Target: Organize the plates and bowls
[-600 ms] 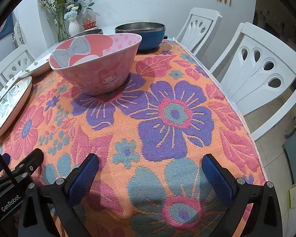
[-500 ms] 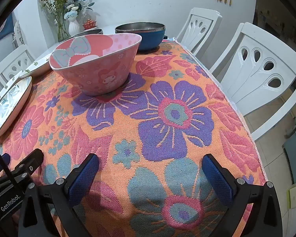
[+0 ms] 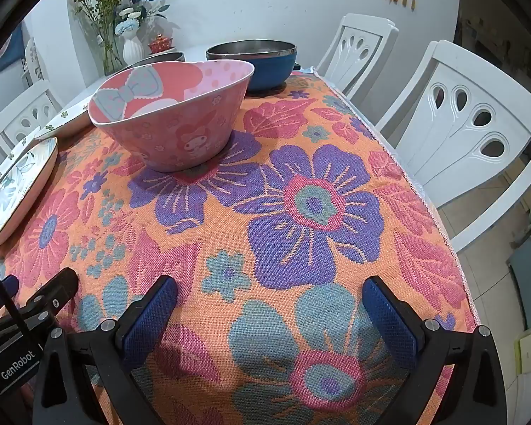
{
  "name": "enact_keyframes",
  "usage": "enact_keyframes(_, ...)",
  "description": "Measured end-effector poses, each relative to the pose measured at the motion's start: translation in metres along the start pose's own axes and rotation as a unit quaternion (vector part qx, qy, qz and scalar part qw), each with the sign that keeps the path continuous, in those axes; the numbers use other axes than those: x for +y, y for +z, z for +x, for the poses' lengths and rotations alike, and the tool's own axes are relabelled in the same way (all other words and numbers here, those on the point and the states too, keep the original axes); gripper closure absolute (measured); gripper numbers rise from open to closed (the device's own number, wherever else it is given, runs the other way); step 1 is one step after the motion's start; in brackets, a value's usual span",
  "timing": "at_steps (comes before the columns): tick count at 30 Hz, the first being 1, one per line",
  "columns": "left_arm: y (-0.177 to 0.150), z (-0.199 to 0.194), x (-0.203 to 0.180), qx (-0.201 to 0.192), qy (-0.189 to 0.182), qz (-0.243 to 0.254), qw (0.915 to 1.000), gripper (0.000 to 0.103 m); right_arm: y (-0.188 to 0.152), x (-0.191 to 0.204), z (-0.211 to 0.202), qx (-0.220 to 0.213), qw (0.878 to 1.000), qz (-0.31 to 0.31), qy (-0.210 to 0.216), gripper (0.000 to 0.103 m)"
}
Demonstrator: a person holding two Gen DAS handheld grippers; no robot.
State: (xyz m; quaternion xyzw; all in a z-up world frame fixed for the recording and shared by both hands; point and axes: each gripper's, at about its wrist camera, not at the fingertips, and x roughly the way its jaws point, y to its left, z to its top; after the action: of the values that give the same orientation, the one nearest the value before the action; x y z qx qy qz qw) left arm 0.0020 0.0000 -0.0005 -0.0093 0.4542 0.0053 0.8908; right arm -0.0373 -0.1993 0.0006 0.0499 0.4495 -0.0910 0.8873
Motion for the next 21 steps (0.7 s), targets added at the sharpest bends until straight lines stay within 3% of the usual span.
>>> enact_keyframes(5,0.001,0.001,0.000,0.006,-0.001,0.004,1.0000,0.000,0.000,0.000,0.000,0.000,1.000,0.000,0.001,0.000)
enact_keyframes(10,-0.009,-0.011,0.003,0.048,-0.034,0.061,0.9965,0.000,-0.007,-0.001,-0.008,0.013,0.999,-0.019,0.022,0.000)
enact_keyframes(13,-0.020,-0.027,0.012,0.084,-0.031,0.070,0.9936,0.000,-0.028,-0.002,-0.028,0.050,0.997,-0.045,0.037,0.000)
enact_keyframes(16,-0.027,-0.047,0.026,0.099,-0.007,0.077,0.9921,0.001,-0.048,-0.003,-0.049,0.084,0.996,-0.021,0.022,0.000)
enact_keyframes(21,-0.004,-0.092,0.073,0.063,0.008,0.045,0.9970,0.001,-0.031,0.015,-0.046,0.197,0.980,-0.018,0.007,0.004)
